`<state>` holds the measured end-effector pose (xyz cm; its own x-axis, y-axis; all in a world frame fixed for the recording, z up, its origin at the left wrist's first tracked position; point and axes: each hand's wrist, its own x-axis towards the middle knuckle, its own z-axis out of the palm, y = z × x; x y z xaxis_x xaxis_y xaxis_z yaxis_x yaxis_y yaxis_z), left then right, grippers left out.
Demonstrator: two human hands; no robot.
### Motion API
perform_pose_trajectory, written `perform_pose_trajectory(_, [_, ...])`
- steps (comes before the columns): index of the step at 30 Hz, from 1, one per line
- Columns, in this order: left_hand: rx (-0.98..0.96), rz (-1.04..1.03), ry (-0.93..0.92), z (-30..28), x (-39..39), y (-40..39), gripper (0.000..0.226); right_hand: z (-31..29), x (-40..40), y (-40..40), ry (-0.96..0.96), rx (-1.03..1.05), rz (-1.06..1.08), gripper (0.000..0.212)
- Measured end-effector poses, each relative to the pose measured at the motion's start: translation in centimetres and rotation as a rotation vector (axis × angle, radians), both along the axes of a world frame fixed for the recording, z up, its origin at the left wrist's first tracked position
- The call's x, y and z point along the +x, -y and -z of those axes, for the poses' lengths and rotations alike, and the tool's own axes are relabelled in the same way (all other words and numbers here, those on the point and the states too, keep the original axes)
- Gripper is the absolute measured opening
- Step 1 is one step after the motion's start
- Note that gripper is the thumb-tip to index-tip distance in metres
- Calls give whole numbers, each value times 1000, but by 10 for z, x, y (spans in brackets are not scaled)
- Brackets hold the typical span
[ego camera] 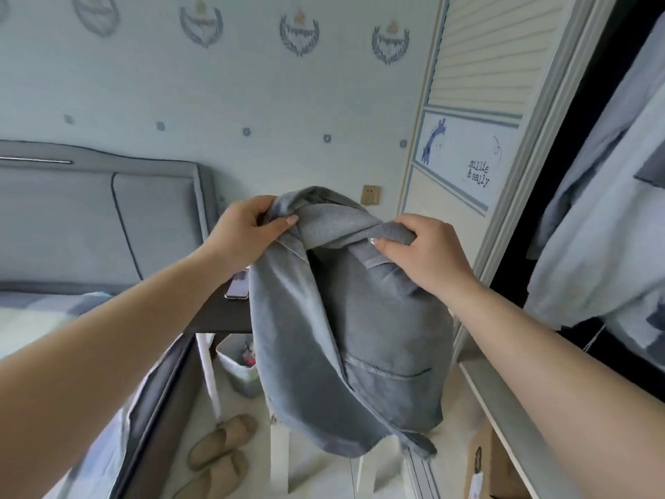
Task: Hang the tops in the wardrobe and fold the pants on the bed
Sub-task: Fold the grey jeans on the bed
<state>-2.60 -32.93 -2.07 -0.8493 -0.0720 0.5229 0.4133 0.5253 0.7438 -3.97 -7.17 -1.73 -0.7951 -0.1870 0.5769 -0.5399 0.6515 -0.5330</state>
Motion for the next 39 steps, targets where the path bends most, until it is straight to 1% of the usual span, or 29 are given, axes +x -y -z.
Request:
perform_pose_trajectory(1, [12,-39,-1,-2,9,8,21,-7,8,12,-4,-17,-34,21])
perform_pose_trajectory(3, [39,-104,12,-4,29,29,7,-23,23,42,-4,-77,-110,23])
perform_pose_trajectory(5, [37,-167,23,-4,48,50,12,-37,37,75,29,-152,-162,34])
perform_pose_trajectory(6, [34,-194,14,-1,56,58,5,-40,42,90,78,-209,-183,37])
perform_pose_trajectory(8, [9,-263,-20,2,84,83,13,-41,56,131,211,-351,-259,36])
perform_pose_trajectory(10, [-56,-339,-18,12,107,103,8,-37,67,169,365,-493,-322,31])
perform_pose_trajectory(12, [-86,-394,-4,24,140,130,16,-34,85,213,492,-581,-363,25])
perform_pose_trajectory(13, [-64,-411,19,29,167,149,25,-33,99,242,538,-604,-387,24])
perform_pose_trajectory(15, [18,-393,66,37,210,179,46,-36,121,290,605,-658,-406,21])
perform_pose_trajectory(16, [77,-379,83,40,230,193,50,-38,131,312,633,-688,-413,21])
perform_pose_trajectory(17, [115,-393,102,43,259,216,46,-39,149,342,682,-718,-428,20])
perform_pose_trajectory(19, [120,-460,106,48,308,250,34,-43,179,391,743,-769,-466,20])
perform_pose_trajectory(21, [149,-498,136,53,352,280,26,-44,205,437,806,-793,-504,19])
perform_pose_trajectory(23, [185,-523,179,62,396,307,22,-44,231,479,895,-818,-538,25])
perform_pose_trajectory(24, [148,-556,218,69,414,320,28,-46,243,496,938,-834,-555,27])
perform_pose_trajectory(26, [33,-669,349,86,458,350,67,-50,271,534,1045,-843,-586,27])
perform_pose_trajectory(27, [41,-700,414,96,471,359,82,-53,278,549,1094,-861,-613,29])
perform_pose_trajectory(28, [101,-727,449,107,485,369,86,-57,287,564,1145,-885,-659,29])
perform_pose_trajectory(29, [198,-758,461,118,501,378,75,-59,301,582,1192,-897,-703,26])
perform_pose_trajectory(31, [384,-843,443,132,519,393,31,-66,317,607,1210,-904,-745,19])
perform_pose_trajectory(32, [430,-915,408,134,526,401,13,-69,323,616,1196,-909,-753,21])
perform_pose_trajectory(33, [447,-984,351,133,536,413,6,-71,329,627,1183,-906,-748,25])
perform_pose_trajectory(34, [460,-1039,282,130,544,424,8,-73,333,634,1162,-905,-742,25])
perform_pose_trajectory(37, [515,-1166,93,111,576,458,19,-75,338,655,1134,-840,-698,14])
perform_pose_trajectory(39, [528,-1231,16,97,595,479,25,-68,338,666,1116,-787,-683,21])
